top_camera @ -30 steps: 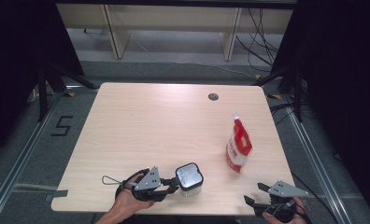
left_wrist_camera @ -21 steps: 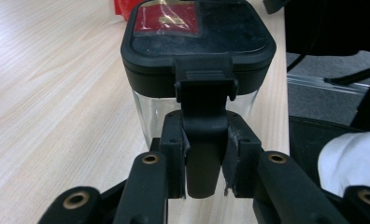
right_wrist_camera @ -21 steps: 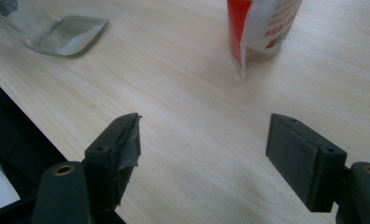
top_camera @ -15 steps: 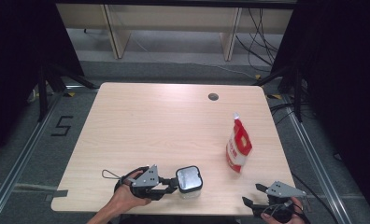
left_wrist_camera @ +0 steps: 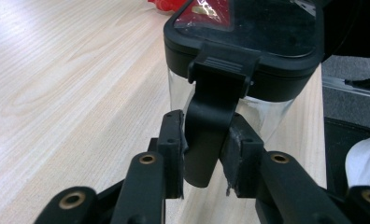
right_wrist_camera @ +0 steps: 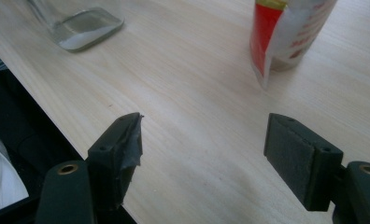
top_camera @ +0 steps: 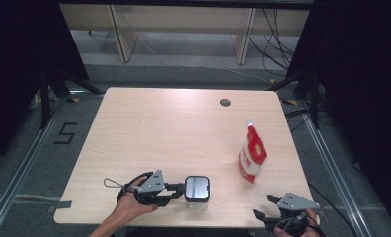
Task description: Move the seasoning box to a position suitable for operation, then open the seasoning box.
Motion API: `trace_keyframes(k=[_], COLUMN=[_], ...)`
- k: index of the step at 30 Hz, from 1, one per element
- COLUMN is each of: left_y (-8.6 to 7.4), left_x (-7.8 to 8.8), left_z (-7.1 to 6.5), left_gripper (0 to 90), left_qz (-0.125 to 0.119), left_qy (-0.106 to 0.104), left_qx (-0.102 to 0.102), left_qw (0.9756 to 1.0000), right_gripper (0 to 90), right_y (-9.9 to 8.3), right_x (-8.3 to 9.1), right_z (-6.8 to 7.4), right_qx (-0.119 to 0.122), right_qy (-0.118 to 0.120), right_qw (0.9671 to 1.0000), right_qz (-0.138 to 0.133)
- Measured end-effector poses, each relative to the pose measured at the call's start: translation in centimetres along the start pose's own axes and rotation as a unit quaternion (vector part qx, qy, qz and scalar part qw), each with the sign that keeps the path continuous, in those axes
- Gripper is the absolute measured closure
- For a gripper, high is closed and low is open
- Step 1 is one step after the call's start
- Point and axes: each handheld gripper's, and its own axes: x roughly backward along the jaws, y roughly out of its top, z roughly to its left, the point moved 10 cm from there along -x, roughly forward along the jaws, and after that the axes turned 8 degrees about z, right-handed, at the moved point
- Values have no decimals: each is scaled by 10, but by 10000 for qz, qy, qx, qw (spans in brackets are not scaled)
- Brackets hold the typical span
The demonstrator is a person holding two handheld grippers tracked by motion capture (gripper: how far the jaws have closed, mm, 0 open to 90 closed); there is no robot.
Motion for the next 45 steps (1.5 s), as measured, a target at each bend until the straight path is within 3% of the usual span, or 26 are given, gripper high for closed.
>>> trace_keyframes(k=[2,3,5,8,9,11,12,14,18,20,21,23,28,29,31,35,36,37,41,42,43,45], left_y=[0,1,0,1,2,2,4,7,15,17,19,22,32,35,39,40,40,40,46,47,48,51], left_x=[1,2,4,8,9,12,14,18,28,32,35,38,46,47,49,47,45,45,44,44,43,40], left_z=[0,-2,0,0,-1,-3,-4,-6,-5,-6,-7,-7,-7,-8,-8,-7,-7,-7,-7,-6,-6,-8], left_gripper=[694,688,660,629,618,595,592,590,590,598,604,633,704,722,759,829,851,862,887,890,890,891], left_qz=[59,21,102,78,63,81,47,24,-73,-132,-174,-208,-331,-378,-456,-461,-500,-474,-618,-581,-602,-661], left_qy=[28,28,103,58,-7,-34,-14,-20,59,92,68,121,352,354,405,390,377,398,357,415,434,402], left_qx=[-46,7,-10,133,103,156,158,163,97,223,218,220,51,78,14,32,78,116,214,113,162,172], left_qw=[10000,10000,9999,9999,9999,9998,9999,9999,9999,9996,9996,9995,9988,9986,9981,9982,9980,9980,9972,9974,9971,9969], right_gripper=[290,289,289,288,288,288,288,288,288,288,288,288,288,288,288,286,284,284,284,284,284,282], right_y=[0,2,3,3,1,2,0,2,1,2,1,2,2,2,1,1,2,2,4,4,2,5], right_x=[1,0,1,-1,0,-1,0,0,0,0,0,0,0,-1,0,-1,0,0,-1,-2,-2,-3], right_z=[4,3,2,3,6,1,3,-1,1,1,4,0,-2,-2,-3,0,-2,0,0,2,4,3], right_qx=[-79,66,79,43,-148,40,-97,28,-7,46,-105,78,60,42,22,-17,48,-26,45,-12,-104,27], right_qy=[17,48,5,85,80,20,79,8,62,89,86,6,-2,86,5,99,-2,18,35,83,108,120], right_qw=[10000,10000,10000,9999,9999,10000,9999,10000,10000,9999,9999,9999,9999,9999,10000,9999,9999,10000,9999,9999,9999,9999], right_qz=[17,-49,-48,-70,7,-51,12,-72,-33,-93,-50,-79,-91,-95,-66,-65,-94,-79,-91,-71,-4,-68])
